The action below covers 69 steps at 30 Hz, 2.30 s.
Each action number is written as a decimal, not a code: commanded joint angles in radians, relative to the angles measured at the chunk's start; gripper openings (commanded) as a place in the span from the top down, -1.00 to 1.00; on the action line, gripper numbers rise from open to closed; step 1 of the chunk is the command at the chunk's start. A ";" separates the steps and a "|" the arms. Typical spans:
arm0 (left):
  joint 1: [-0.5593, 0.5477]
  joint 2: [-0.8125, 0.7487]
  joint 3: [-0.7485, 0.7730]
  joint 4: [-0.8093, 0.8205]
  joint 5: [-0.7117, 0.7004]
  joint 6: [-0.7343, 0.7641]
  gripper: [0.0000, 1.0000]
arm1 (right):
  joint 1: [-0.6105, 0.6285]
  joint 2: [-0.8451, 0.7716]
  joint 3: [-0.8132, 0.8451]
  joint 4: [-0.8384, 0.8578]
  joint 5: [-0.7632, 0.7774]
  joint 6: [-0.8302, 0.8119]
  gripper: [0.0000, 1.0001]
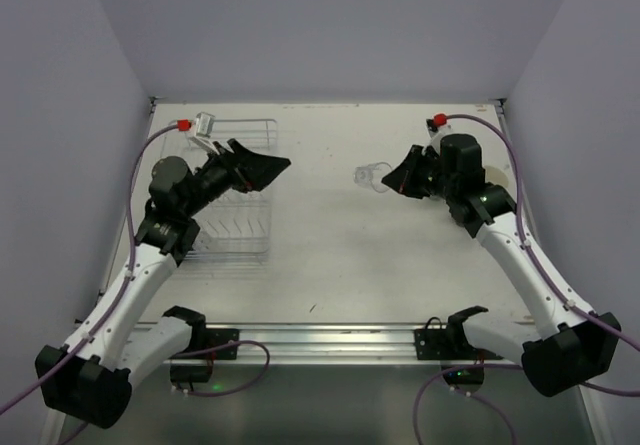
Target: Unload the cups from the dish rack
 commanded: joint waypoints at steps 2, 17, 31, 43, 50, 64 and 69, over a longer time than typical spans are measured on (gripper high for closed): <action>0.007 -0.037 0.130 -0.585 -0.291 0.348 -1.00 | -0.052 0.068 0.007 -0.219 0.321 -0.109 1.00; 0.007 -0.046 0.198 -0.901 -0.786 0.358 -1.00 | -0.058 0.371 -0.001 -0.250 0.436 -0.108 1.00; 0.009 -0.005 0.181 -1.008 -0.965 0.304 -1.00 | -0.058 0.460 0.016 -0.279 0.507 -0.105 0.93; 0.009 0.024 0.141 -1.021 -0.932 0.290 -1.00 | -0.057 0.393 0.027 -0.276 0.516 -0.108 0.35; 0.015 0.024 0.076 -1.047 -0.931 0.236 -1.00 | -0.032 0.239 0.051 -0.333 0.524 -0.109 0.12; 0.169 0.113 0.073 -1.099 -0.819 0.258 -1.00 | 0.008 0.010 0.076 -0.384 0.498 -0.134 0.07; 0.226 0.152 0.069 -1.076 -0.768 0.302 -1.00 | 0.009 -0.002 0.060 -0.374 0.498 -0.145 0.07</action>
